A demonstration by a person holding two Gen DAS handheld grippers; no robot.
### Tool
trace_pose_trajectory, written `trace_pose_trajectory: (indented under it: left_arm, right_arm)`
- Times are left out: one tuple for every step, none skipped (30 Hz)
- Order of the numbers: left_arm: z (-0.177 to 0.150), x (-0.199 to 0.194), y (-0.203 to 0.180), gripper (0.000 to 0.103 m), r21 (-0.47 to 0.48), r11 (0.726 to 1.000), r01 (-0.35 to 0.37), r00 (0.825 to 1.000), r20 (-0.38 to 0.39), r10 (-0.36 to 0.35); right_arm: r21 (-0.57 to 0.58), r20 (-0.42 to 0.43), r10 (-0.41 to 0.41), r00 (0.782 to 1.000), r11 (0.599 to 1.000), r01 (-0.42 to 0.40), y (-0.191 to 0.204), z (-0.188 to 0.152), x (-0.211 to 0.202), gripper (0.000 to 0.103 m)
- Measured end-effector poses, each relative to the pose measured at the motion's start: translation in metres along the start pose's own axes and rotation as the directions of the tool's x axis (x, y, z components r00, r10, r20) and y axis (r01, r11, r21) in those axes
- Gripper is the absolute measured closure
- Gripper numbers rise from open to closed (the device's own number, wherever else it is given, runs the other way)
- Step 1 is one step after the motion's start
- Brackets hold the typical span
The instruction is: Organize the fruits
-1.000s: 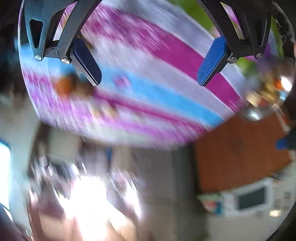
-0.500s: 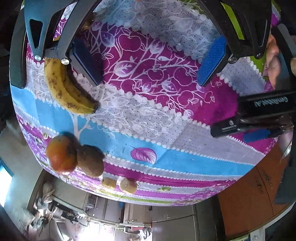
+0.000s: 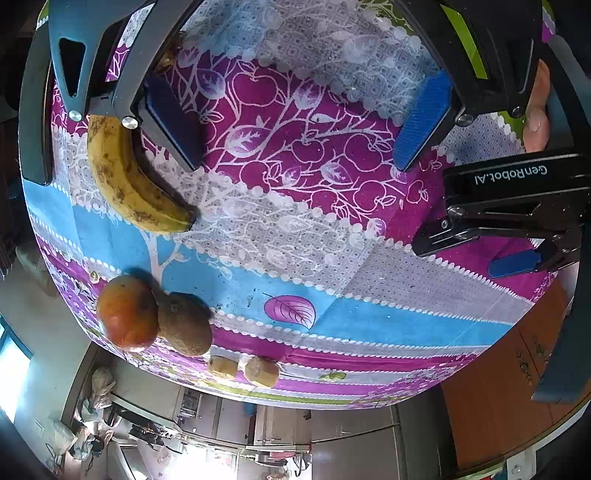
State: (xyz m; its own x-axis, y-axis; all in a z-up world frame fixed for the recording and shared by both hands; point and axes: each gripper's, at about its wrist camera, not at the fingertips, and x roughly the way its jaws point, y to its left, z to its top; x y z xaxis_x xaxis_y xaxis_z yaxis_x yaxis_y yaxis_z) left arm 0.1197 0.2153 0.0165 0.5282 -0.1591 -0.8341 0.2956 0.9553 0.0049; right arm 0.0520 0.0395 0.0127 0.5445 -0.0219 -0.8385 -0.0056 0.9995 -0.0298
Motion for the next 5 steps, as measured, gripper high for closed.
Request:
trace_pose_trajectory:
  left_arm:
    - [0.0001,-0.0009,-0.0004,0.0,0.0,1.0,0.0,1.0,0.001,0.0]
    - [0.0,-0.0011,0.0001,0.0,-0.001,1.0,0.002,1.0,0.002,-0.002]
    - [-0.0004,-0.0019,0.0001,0.0,-0.001,1.0,0.003,1.0,0.003,-0.003]
    - [-0.0004,-0.0019,-0.0002,0.0,0.0,1.0,0.002,1.0,0.002,-0.002]
    - [-0.0005,-0.0017,0.0,0.0,0.0,1.0,0.001,1.0,0.003,-0.001]
  right_arm:
    - [0.0,0.001,0.0,1.0,1.0,0.0,0.0002,0.0001,0.0002,0.0]
    - [0.0,0.0,0.0,1.0,1.0,0.0,0.0003,0.0001,0.0007,0.0]
    - [-0.001,0.001,0.001,1.0,1.0,-0.001,0.0003,0.0002,0.0008,0.0]
    - [0.0,0.0,0.0,1.0,1.0,0.0,0.0008,0.0001,0.0007,0.0]
    - [0.001,0.0,-0.001,1.0,1.0,0.001,0.0008,0.0001,0.0007,0.0]
